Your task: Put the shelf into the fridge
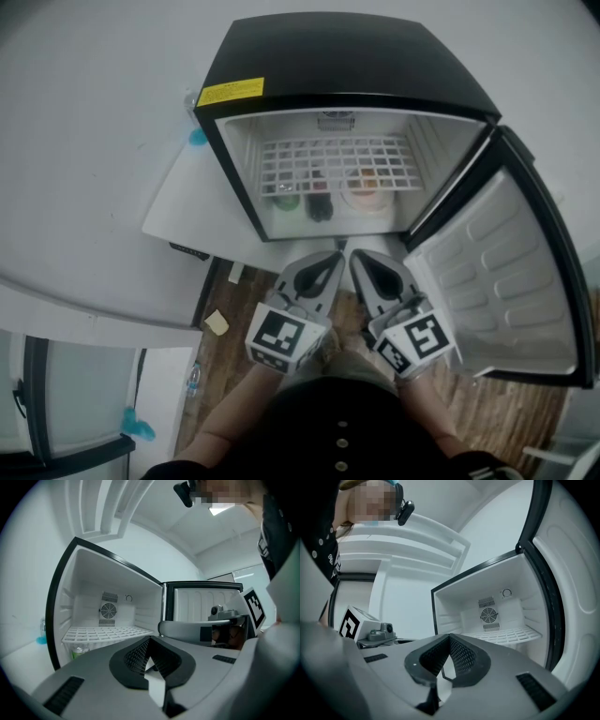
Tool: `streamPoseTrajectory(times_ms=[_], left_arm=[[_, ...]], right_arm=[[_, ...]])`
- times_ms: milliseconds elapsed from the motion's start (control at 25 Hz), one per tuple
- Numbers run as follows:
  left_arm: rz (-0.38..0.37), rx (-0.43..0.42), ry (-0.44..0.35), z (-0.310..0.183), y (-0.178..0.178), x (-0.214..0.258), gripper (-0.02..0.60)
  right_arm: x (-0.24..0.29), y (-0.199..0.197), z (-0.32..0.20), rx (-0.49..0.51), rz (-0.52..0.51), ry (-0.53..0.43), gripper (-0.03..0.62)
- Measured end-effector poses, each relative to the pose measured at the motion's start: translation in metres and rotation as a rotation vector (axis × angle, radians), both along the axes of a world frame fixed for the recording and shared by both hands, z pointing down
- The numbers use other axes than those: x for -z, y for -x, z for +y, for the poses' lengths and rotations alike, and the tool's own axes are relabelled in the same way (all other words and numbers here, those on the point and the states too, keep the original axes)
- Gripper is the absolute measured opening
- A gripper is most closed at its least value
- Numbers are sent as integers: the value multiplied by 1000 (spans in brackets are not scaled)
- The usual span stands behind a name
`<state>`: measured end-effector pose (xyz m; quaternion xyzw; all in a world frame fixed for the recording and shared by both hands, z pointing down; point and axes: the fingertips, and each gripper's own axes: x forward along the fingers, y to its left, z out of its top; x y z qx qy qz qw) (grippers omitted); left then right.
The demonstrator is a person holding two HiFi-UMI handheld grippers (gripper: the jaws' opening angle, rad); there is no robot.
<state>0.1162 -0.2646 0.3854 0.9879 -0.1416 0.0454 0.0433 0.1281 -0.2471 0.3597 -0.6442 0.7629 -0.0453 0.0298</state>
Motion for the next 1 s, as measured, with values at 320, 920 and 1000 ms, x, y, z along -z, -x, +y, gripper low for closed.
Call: streamPoseTrajectory(times_ms=[320,920,1000], left_arm=[[-34,-24,-23,-5,-3,-7,8],[-64,-69,-14,-9,-14,-17,8],[-67,-73,-12,-10,-16,-18,8]], right_arm=[[-8,0,-5,24,14,21,9],[-13,-13,-14,17,16,29,9],[-14,-17,-15,13,15,32,9]])
